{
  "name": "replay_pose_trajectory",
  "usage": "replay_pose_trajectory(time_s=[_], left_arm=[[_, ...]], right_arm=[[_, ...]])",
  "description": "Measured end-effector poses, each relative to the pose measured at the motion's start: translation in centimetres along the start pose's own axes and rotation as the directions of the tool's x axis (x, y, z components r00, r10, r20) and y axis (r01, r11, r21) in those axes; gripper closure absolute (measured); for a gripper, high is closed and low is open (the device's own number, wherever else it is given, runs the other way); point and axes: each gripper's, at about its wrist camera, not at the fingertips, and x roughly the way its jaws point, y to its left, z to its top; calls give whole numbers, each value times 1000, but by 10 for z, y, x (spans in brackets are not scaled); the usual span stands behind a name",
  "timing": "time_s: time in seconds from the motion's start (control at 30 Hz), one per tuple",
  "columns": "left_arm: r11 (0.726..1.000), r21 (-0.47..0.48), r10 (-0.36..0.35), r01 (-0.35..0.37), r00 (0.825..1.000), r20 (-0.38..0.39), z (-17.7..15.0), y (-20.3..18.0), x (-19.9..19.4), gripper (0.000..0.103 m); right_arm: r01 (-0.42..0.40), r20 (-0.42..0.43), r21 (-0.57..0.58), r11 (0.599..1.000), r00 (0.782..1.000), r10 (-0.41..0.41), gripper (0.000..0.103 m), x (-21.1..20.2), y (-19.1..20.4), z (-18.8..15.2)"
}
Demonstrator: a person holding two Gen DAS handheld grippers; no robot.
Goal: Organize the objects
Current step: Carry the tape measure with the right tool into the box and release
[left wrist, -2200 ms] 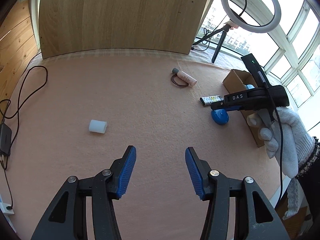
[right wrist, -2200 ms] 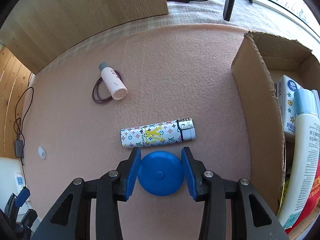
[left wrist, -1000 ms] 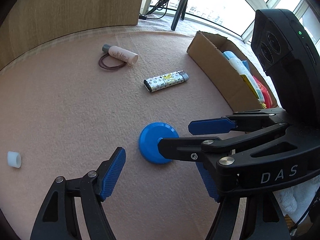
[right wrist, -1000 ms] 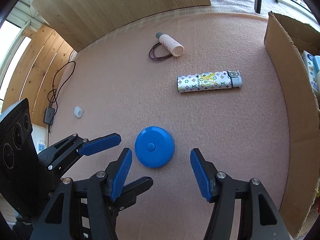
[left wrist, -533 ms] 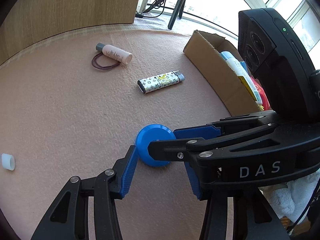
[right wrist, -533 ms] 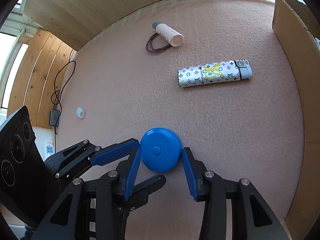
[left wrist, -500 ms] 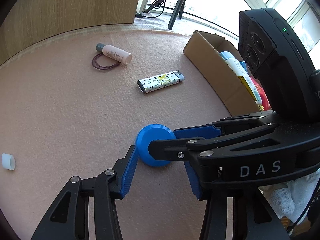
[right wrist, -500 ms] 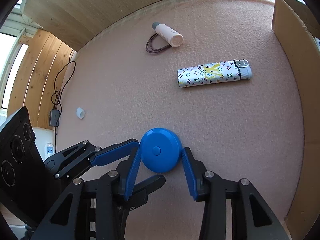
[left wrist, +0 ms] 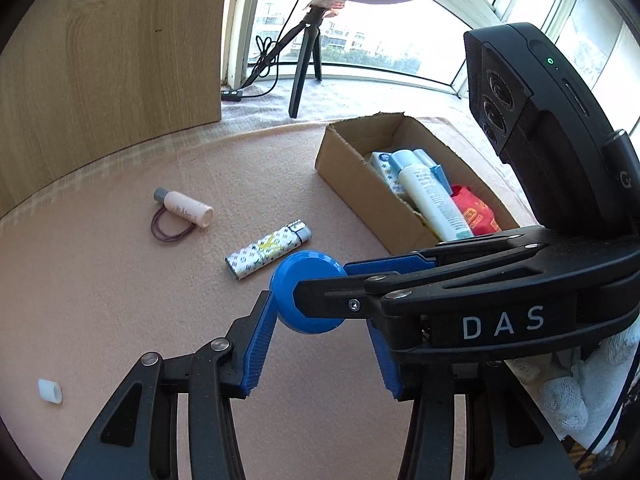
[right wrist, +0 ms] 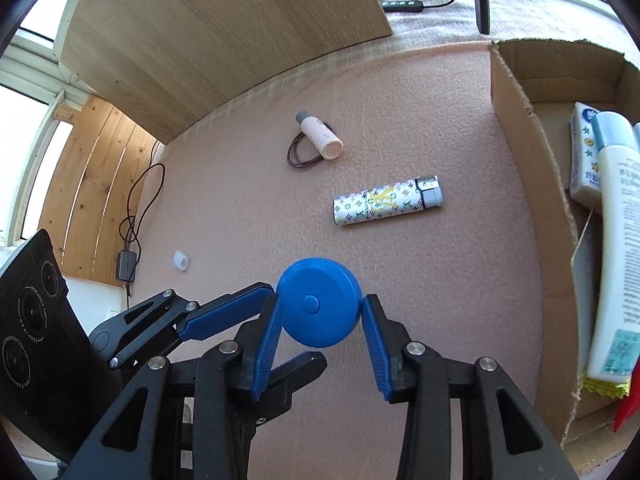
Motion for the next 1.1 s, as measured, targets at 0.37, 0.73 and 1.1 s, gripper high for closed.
replay_pose_trajectory(time_s=[0.37, 0.73, 1.1], left_arm=[[995, 92, -43, 33, 993, 110, 79, -57, 9, 53], [990, 108, -97, 87, 991, 92, 118, -90, 54, 53], [994, 71, -84, 81, 995, 51, 111, -89, 68, 44]], right_arm=[[36, 164, 31, 999, 986, -41, 66, -81, -38, 43], [76, 225, 84, 994, 970, -93, 66, -113, -91, 65], [179, 329, 102, 979, 922, -203, 54, -141, -115, 64]])
